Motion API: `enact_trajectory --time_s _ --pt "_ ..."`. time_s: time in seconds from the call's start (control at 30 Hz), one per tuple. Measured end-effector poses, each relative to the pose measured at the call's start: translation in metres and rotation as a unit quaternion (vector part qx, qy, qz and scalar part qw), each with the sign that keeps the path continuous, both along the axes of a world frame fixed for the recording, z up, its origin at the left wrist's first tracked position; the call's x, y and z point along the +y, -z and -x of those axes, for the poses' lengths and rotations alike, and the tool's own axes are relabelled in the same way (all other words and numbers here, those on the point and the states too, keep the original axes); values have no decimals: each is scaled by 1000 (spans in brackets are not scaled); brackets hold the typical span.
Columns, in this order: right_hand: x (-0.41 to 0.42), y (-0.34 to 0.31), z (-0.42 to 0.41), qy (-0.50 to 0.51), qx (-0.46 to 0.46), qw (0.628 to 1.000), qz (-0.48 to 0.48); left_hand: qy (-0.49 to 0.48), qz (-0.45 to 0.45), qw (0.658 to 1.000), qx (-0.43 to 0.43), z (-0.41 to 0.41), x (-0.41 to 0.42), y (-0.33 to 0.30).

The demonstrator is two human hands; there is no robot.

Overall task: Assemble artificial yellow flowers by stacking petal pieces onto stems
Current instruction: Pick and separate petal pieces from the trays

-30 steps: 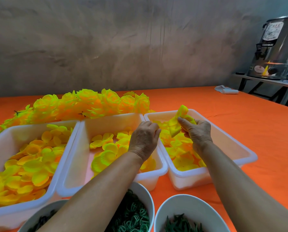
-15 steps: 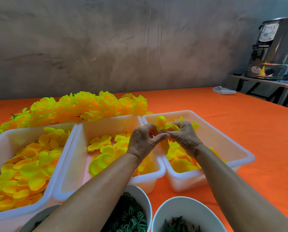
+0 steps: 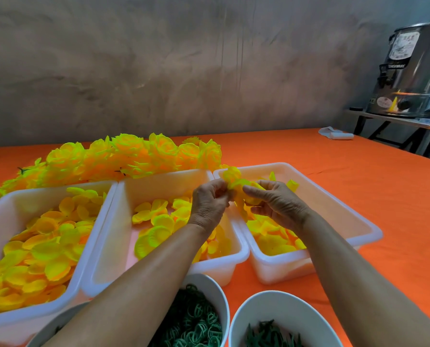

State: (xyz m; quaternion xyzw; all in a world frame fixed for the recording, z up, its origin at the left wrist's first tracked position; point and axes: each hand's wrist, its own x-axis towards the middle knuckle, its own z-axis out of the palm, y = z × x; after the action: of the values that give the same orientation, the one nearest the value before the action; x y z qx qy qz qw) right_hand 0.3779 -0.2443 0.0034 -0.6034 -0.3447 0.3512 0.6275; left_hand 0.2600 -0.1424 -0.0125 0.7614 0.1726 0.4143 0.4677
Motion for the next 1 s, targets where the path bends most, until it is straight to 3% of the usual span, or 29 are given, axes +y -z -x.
enact_trajectory --time_s 0.17,0.5,1.0 --pt "0 4 -11 139 71 988 -8 -26 55 998 -35 -2 7 1" --pt "-2 4 -17 317 62 944 -66 -24 81 995 -52 -3 11 2" --pt "-5 -2 -8 312 53 938 -144 21 32 999 -27 -4 1 1"
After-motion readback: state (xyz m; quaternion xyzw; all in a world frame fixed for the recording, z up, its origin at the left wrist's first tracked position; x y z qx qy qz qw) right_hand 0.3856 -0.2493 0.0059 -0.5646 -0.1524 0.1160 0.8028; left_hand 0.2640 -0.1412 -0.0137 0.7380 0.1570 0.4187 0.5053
